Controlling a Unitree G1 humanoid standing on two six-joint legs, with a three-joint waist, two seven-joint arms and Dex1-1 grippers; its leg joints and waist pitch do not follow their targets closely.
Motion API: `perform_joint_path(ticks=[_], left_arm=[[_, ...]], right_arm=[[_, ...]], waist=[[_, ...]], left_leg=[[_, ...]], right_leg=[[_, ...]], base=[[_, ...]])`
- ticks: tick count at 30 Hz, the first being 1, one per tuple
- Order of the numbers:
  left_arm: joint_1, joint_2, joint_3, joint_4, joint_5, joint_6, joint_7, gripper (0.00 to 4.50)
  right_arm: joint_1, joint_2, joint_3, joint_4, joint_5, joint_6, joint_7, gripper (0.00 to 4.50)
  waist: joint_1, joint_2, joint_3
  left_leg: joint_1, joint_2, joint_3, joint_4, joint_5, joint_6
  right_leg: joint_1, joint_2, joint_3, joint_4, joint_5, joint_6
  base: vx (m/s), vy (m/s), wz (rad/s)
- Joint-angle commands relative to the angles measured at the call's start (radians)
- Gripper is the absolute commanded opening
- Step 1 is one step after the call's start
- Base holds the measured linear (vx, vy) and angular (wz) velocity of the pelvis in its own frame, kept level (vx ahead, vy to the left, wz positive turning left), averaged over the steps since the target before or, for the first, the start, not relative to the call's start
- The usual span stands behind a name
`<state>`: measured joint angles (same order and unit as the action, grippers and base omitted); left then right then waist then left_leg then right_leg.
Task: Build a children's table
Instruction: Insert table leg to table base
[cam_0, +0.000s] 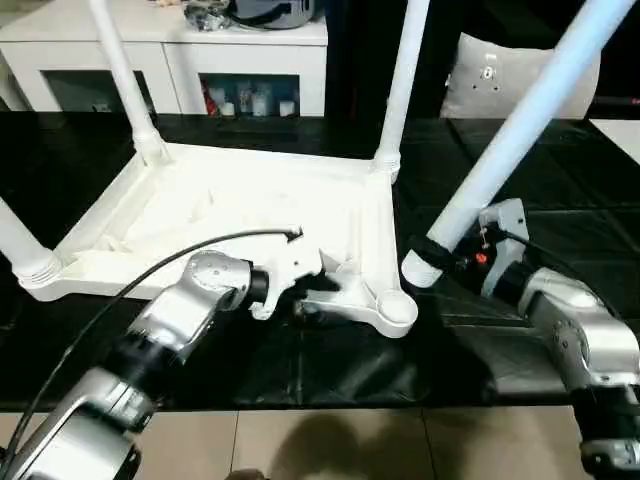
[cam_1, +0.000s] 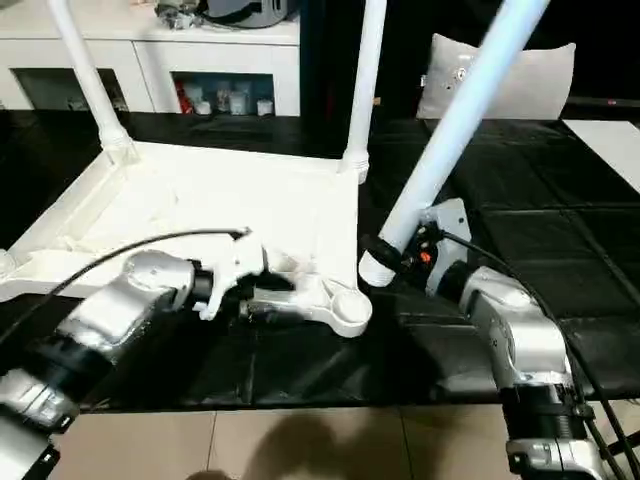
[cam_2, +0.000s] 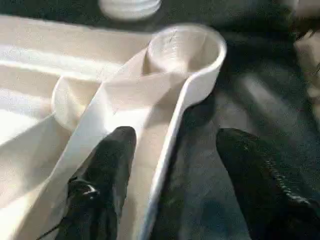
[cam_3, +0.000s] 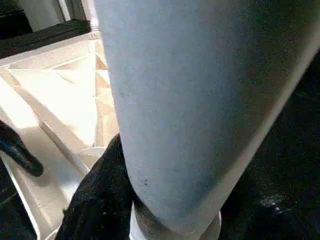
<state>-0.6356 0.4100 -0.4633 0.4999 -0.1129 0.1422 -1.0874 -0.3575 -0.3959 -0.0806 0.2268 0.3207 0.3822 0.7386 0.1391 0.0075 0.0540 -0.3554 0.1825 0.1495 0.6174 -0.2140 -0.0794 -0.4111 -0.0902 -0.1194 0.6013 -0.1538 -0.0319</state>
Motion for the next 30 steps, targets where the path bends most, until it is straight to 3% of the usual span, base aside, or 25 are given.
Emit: perform_joint_path(ticks=[1, 6, 12, 13, 17, 20, 21, 23, 25, 26, 30], left_arm=[[-0.045, -0.009, -0.016, 0.074, 0.041, -0.068, -0.003, 2.45], [-0.068, -0.024, -0.013, 0.128, 0.051, -0.101, -0.005, 2.14], [-0.112, -0.066, -0.013, 0.281, 0.094, -0.19, -0.04, 1.79], [-0.112, -0.066, -0.014, 0.284, 0.096, -0.193, -0.043, 1.54], [-0.111, -0.066, -0.016, 0.296, 0.1, -0.192, -0.058, 1.22], [-0.111, -0.078, 0.009, 0.306, 0.075, -0.134, -0.06, 1.03], [-0.118, -0.085, 0.013, 0.329, 0.086, -0.084, -0.043, 0.88], [-0.122, -0.09, 0.017, 0.342, 0.095, -0.071, -0.031, 0.77], [-0.128, -0.106, 0.04, 0.366, 0.106, -0.039, 0.02, 0.7], [-0.128, -0.11, 0.046, 0.365, 0.109, -0.01, 0.047, 0.65], [-0.113, -0.12, 0.08, 0.327, 0.106, 0.135, 0.159, 0.42]], right_arm=[[0.003, -0.002, -0.014, -0.034, 0.003, 0.003, -0.009, 1.88], [0.011, -0.001, -0.007, -0.041, 0.003, 0.005, -0.011, 1.88], [0.023, -0.004, 0.013, -0.048, -0.004, 0.001, -0.009, 1.88], [0.023, -0.004, 0.014, -0.048, -0.004, 0.001, -0.009, 1.88], [0.02, -0.002, 0.017, -0.049, -0.004, 0.003, -0.008, 1.88], [0.017, -0.001, 0.023, -0.05, -0.005, 0.005, -0.004, 1.88], [0.02, -0.002, 0.033, -0.052, -0.009, 0.003, 0.0, 1.88], [0.021, -0.002, 0.037, -0.053, -0.01, 0.003, 0.001, 1.88], [0.021, -0.002, 0.041, -0.055, -0.009, 0.003, 0.001, 1.88], [0.02, -0.002, 0.041, -0.054, -0.01, 0.003, 0.001, 1.88], [0.009, -0.002, 0.045, -0.05, -0.012, 0.002, 0.003, 1.88]], waist=[[-0.004, 0.005, -0.069], [-0.002, 0.005, -0.074], [0.001, 0.004, -0.076], [0.002, 0.006, -0.077], [0.002, 0.004, -0.076], [0.001, 0.004, -0.075], [0.0, -0.003, -0.073], [0.0, 0.001, -0.069], [0.0, -0.001, -0.066], [-0.001, -0.007, -0.064], [-0.015, -0.008, -0.063]], left_leg=[[0.003, 0.033, -0.004, -0.083, -0.182, 0.011], [0.001, 0.038, -0.005, -0.083, -0.156, 0.014], [-0.002, 0.036, -0.003, -0.082, -0.117, 0.029], [-0.001, 0.036, -0.003, -0.082, -0.114, 0.03], [0.0, 0.04, -0.003, -0.083, -0.12, 0.03], [0.001, 0.041, -0.001, -0.083, -0.121, 0.03], [0.001, 0.041, 0.0, -0.084, -0.126, 0.032], [0.005, 0.038, 0.001, -0.084, -0.144, 0.033], [0.007, 0.036, 0.001, -0.085, -0.165, 0.031], [0.01, 0.034, 0.002, -0.085, -0.18, 0.031], [0.004, 0.033, -0.004, -0.088, -0.201, 0.026]], right_leg=[[0.065, -0.067, 0.05, -0.097, -0.428, -0.063], [0.069, -0.07, 0.053, -0.085, -0.368, -0.088], [0.072, -0.069, 0.053, -0.085, -0.328, -0.098], [0.072, -0.07, 0.053, -0.084, -0.323, -0.101], [0.072, -0.074, 0.055, -0.081, -0.311, -0.121], [0.071, -0.074, 0.055, -0.08, -0.312, -0.131], [0.071, -0.073, 0.055, -0.083, -0.324, -0.13], [0.069, -0.073, 0.054, -0.09, -0.37, -0.121], [0.068, -0.075, 0.051, -0.1, -0.435, -0.1], [0.066, -0.074, 0.049, -0.107, -0.482, -0.081], [0.072, -0.075, 0.04, -0.112, -0.542, -0.041]], base=[[0.0, 0.0, 0.0], [0.0, 0.0, 0.0], [0.0, 0.0, 0.0], [0.0, 0.0, 0.0], [0.0, 0.0, 0.0], [0.0, 0.0, 0.0], [0.0, 0.0, 0.0], [0.0, 0.0, 0.0], [0.0, 0.0, 0.0], [0.0, 0.0, 0.0], [0.0, 0.0, 0.0]])
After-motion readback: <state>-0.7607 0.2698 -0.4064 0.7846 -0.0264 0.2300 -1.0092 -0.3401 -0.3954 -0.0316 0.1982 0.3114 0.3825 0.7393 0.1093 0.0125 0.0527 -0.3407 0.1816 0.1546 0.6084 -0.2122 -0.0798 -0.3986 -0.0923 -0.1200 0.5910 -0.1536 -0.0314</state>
